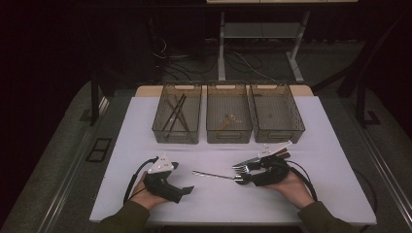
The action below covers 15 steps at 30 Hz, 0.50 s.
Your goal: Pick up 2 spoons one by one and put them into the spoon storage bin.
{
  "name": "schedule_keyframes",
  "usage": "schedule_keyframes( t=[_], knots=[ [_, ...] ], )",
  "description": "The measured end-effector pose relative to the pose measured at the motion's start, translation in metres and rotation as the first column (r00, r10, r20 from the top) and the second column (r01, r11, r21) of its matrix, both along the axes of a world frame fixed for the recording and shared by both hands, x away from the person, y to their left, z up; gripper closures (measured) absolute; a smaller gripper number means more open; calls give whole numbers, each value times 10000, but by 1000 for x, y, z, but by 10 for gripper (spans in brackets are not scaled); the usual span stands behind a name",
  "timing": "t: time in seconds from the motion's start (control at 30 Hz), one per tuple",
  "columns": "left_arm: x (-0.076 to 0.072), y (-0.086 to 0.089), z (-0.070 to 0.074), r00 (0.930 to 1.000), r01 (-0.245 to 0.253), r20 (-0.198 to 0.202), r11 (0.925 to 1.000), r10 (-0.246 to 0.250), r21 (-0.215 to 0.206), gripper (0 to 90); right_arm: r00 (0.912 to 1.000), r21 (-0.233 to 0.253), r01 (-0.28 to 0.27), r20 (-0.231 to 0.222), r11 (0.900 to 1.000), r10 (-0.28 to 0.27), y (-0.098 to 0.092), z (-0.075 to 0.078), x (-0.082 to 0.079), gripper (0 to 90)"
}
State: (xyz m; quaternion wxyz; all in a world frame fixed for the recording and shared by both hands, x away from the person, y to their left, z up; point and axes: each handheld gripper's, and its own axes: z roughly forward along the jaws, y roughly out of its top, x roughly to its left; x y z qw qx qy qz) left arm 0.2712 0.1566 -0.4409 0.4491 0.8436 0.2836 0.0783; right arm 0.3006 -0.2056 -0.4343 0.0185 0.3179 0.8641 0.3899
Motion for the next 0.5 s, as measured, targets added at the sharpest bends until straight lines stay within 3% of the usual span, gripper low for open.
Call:
schedule_keyframes(
  t=[0.5],
  knots=[
    [0,0,1,10000,5,44,10000,-5,-6,0,9988,-372,-370,-341,9986,357,4,-8,-1,567]
  ],
)
